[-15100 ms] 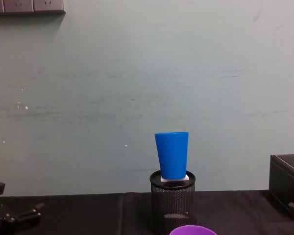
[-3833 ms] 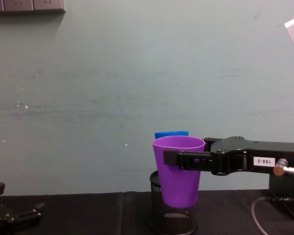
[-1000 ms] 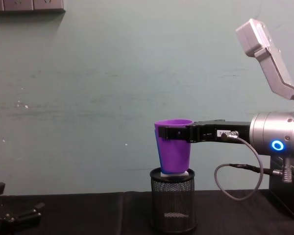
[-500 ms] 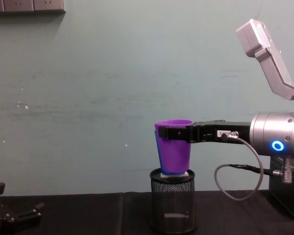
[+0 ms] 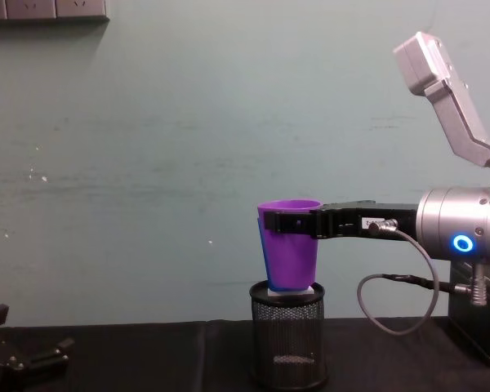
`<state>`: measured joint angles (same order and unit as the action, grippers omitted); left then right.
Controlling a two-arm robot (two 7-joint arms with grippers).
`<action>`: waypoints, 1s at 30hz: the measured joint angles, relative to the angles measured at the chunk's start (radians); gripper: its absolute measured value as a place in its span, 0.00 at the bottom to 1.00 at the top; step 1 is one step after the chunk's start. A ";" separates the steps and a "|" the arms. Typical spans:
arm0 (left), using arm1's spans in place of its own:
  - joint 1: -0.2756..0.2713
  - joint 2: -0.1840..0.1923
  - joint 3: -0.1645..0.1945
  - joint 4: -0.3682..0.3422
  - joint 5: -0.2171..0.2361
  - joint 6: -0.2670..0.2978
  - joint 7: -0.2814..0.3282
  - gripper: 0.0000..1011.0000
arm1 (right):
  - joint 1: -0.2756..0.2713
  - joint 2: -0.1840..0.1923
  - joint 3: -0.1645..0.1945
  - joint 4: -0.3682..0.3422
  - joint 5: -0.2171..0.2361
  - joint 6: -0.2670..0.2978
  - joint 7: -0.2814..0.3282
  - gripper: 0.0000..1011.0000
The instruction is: Pick up one cup with a gripper and tap it against the other cup.
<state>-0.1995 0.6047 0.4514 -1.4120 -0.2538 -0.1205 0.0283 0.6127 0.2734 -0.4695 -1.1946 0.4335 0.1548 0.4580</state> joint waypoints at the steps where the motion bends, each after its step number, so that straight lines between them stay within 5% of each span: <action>1: 0.000 0.000 0.000 0.000 0.000 0.000 0.000 0.99 | 0.000 0.000 0.000 0.000 0.000 0.000 0.000 0.73; 30: 0.000 0.000 0.000 0.000 0.000 0.000 0.000 0.99 | 0.000 0.000 0.000 0.000 0.000 0.000 0.000 0.73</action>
<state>-0.1995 0.6047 0.4513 -1.4120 -0.2539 -0.1205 0.0283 0.6127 0.2734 -0.4698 -1.1946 0.4336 0.1547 0.4580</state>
